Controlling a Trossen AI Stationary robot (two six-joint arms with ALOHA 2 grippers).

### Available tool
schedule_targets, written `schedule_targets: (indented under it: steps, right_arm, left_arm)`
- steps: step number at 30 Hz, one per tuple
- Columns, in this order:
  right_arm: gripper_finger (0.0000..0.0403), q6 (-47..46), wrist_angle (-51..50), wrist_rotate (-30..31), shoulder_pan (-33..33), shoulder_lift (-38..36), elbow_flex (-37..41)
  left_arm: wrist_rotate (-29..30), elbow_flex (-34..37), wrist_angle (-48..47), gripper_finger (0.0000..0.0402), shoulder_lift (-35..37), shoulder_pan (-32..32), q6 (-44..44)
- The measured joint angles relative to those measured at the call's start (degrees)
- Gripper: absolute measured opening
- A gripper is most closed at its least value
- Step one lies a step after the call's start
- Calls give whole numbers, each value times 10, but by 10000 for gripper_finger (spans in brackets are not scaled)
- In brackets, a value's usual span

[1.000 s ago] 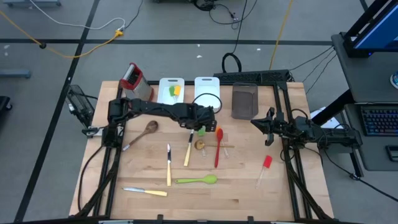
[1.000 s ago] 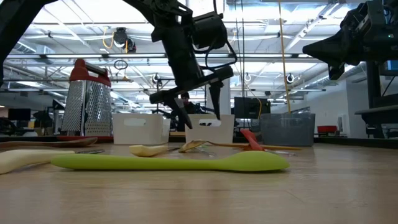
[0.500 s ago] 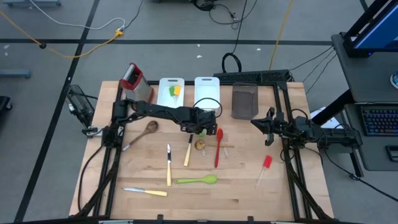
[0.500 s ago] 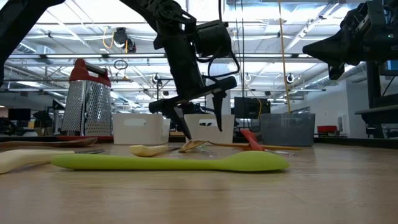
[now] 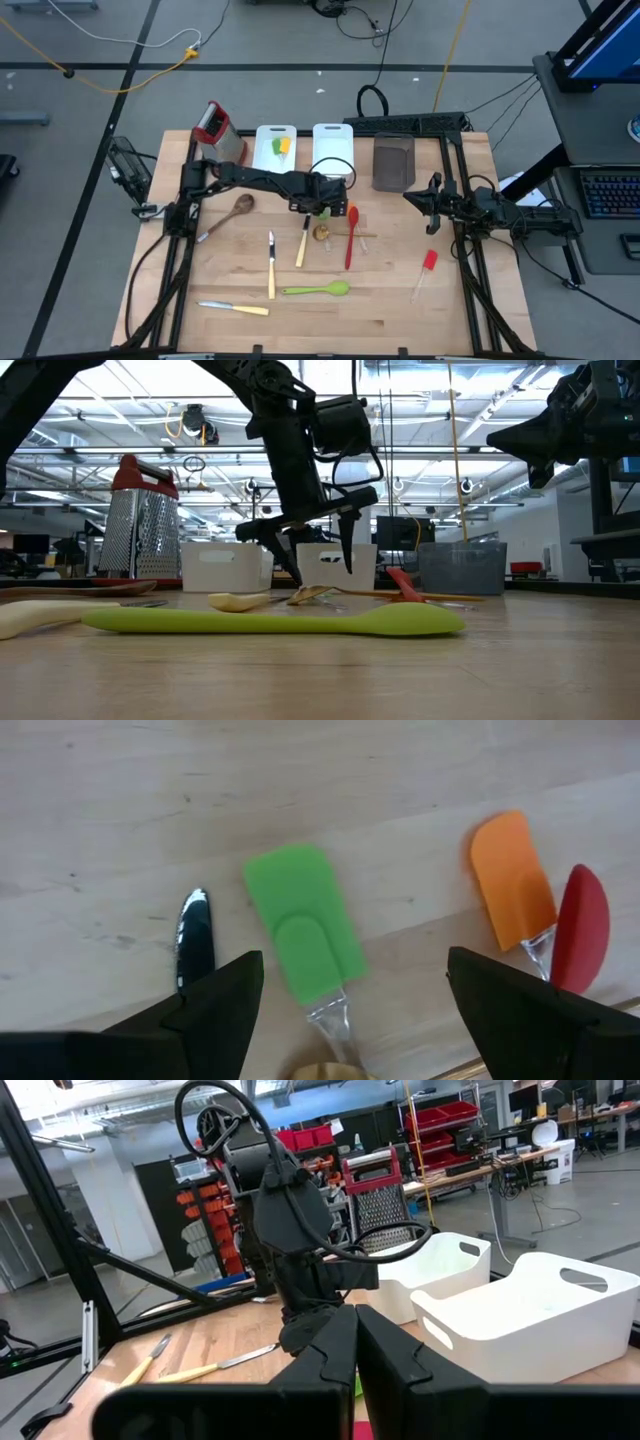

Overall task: Pick & Place Kitchen Items
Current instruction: Put the green spatula into the left white bin

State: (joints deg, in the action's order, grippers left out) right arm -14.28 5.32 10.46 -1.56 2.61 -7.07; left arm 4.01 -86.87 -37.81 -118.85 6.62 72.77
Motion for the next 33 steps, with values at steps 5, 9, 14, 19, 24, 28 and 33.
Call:
schedule_targets:
  steps: [5,9,14,19,24,28,33]
  right_arm:
    - [4,0,0,0,0,0,0]
    - [4,0,0,0,0,0,0]
    - [4,0,0,0,0,0,0]
    - [4,0,0,0,0,0,0]
    - [4,0,0,0,0,0,0]
    - [4,0,0,0,0,0,0]
    - [4,0,0,0,0,0,0]
  left_arm:
    - [-17,0,8,321,-25,6,0]
    - [-32,-3,10,321,-49,6,6]
    - [-33,-4,3,299,-62,6,15]
    - [-28,-3,-6,233,-63,7,19]
    - [-24,-1,-17,168,-63,9,17]
    - [-23,-1,-29,113,-63,13,16]
    - [-23,-1,-24,36,-63,16,12]
